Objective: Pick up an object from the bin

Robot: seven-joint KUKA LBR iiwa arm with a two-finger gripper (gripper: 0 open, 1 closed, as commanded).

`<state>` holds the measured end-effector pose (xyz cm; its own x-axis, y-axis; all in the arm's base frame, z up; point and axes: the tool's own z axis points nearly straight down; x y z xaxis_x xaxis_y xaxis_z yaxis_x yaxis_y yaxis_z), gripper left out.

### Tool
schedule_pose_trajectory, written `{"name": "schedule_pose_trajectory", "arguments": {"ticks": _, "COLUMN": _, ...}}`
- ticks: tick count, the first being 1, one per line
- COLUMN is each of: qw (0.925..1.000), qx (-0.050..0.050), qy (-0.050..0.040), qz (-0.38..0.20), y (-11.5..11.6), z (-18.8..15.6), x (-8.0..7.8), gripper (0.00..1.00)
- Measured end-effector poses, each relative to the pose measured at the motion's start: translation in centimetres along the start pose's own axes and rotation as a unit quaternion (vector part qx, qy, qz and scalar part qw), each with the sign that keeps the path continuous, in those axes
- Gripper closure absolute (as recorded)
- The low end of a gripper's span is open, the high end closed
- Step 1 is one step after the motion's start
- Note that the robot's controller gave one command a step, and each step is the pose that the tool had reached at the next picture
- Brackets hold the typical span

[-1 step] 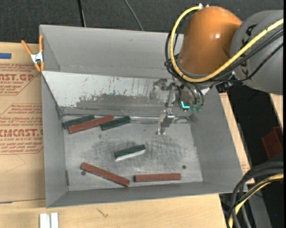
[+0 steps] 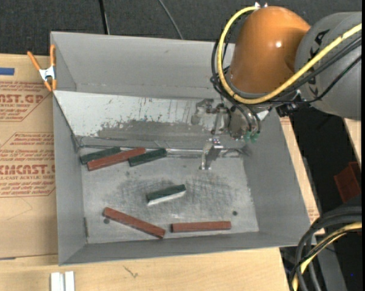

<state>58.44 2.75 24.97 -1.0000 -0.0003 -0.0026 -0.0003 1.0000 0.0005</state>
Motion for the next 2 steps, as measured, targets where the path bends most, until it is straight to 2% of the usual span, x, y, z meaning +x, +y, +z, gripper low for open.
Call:
{"name": "schedule_pose_trajectory", "arguments": {"ticks": 1, "qw": 0.9995, "qx": 0.000, "qy": -0.0021, "qz": 0.032, "y": 0.3, "z": 6.2, "x": 1.2, "gripper": 0.00}}
{"name": "schedule_pose_trajectory", "arguments": {"ticks": 2, "qw": 0.9999, "qx": 0.000, "qy": 0.0005, "qz": 0.012, "y": 1.6, "z": 11.4, "x": 4.7, "gripper": 0.00}}
